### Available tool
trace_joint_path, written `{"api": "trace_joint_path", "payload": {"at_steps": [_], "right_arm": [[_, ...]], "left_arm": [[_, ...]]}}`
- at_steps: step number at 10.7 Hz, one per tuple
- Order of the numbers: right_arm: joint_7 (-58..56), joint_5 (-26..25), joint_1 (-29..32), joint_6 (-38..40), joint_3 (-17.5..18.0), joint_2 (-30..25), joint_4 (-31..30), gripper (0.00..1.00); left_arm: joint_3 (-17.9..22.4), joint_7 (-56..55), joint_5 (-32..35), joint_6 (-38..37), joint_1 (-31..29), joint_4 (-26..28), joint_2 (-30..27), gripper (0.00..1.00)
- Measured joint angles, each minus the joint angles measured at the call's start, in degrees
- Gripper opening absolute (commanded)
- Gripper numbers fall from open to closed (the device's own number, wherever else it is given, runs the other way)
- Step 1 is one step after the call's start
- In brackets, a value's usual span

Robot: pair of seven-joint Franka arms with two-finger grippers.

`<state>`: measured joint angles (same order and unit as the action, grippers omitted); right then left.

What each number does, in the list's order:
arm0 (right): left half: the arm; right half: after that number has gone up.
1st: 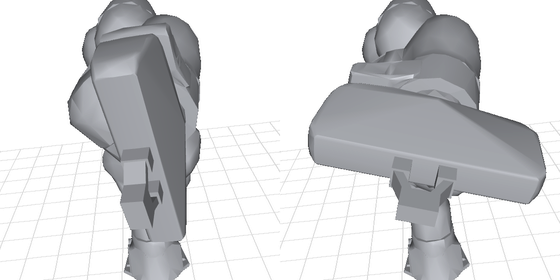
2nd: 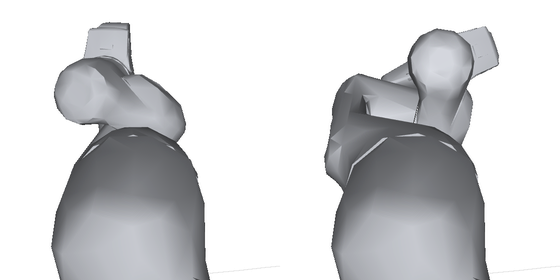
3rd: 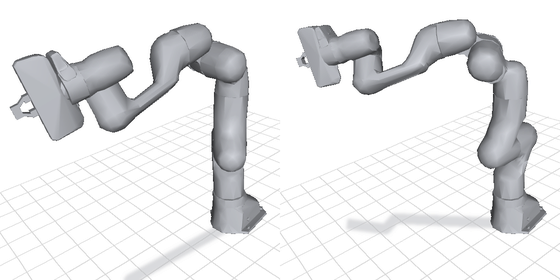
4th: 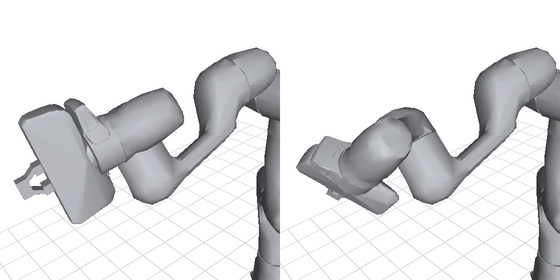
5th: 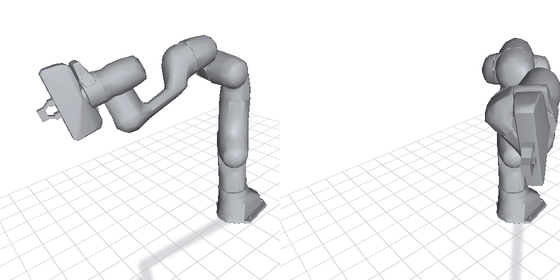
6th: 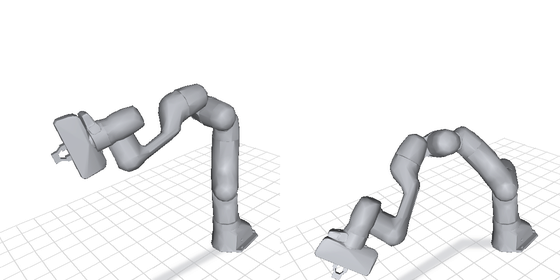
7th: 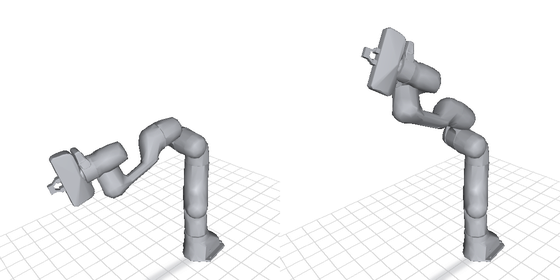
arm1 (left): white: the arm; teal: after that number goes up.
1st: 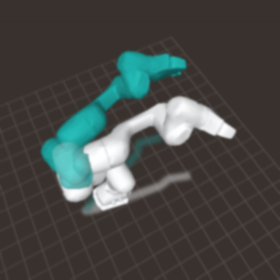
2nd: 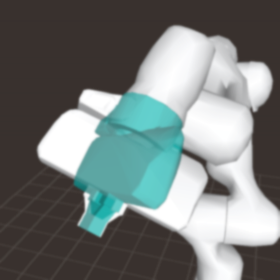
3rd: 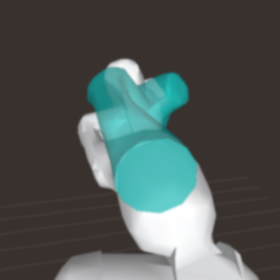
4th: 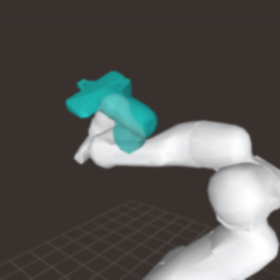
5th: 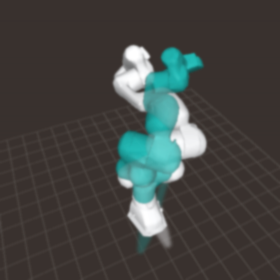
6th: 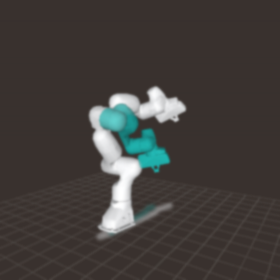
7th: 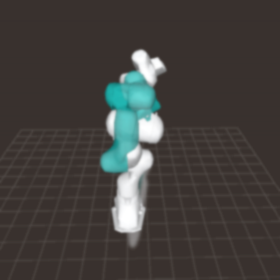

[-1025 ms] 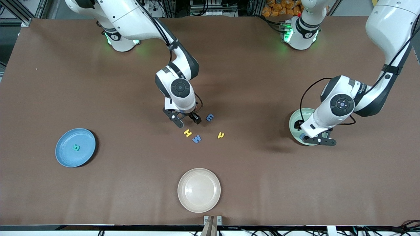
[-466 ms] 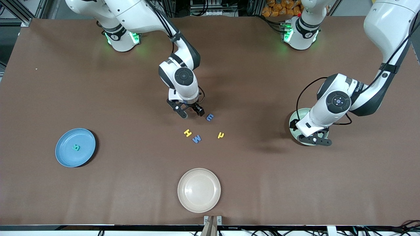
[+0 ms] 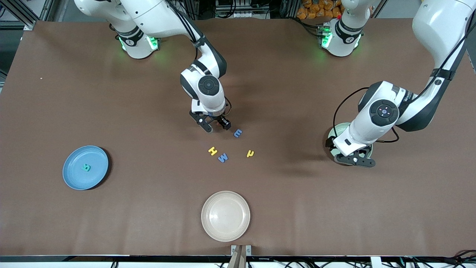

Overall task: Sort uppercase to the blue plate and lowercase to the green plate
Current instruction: 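Release the blue a on the green plate while the right gripper grasps pink Q, then lift the pink Q with the right gripper and carry it toward the blue plate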

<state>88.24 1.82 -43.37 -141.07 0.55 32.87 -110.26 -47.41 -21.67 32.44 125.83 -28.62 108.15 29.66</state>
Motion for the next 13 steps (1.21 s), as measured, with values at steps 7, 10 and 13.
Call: {"api": "trace_joint_path", "payload": {"at_steps": [7,10,13], "right_arm": [[-0.17,-0.25,-0.84,-0.84,-0.47,-0.29,0.07,0.0],[-4.25,-2.07,0.13,6.98,-2.78,-5.76,0.38,0.0],[-16.01,-2.3,7.58,11.88,-3.56,-11.03,0.11,0.0]], "left_arm": [[-1.74,-0.47,-1.67,-0.02,0.6,-0.48,0.0,0.82],[-1.93,-2.58,-1.89,-1.62,3.32,-2.01,0.17,0.81],[-1.91,-3.61,-1.95,-2.16,4.42,-2.65,0.54,0.81]]}}
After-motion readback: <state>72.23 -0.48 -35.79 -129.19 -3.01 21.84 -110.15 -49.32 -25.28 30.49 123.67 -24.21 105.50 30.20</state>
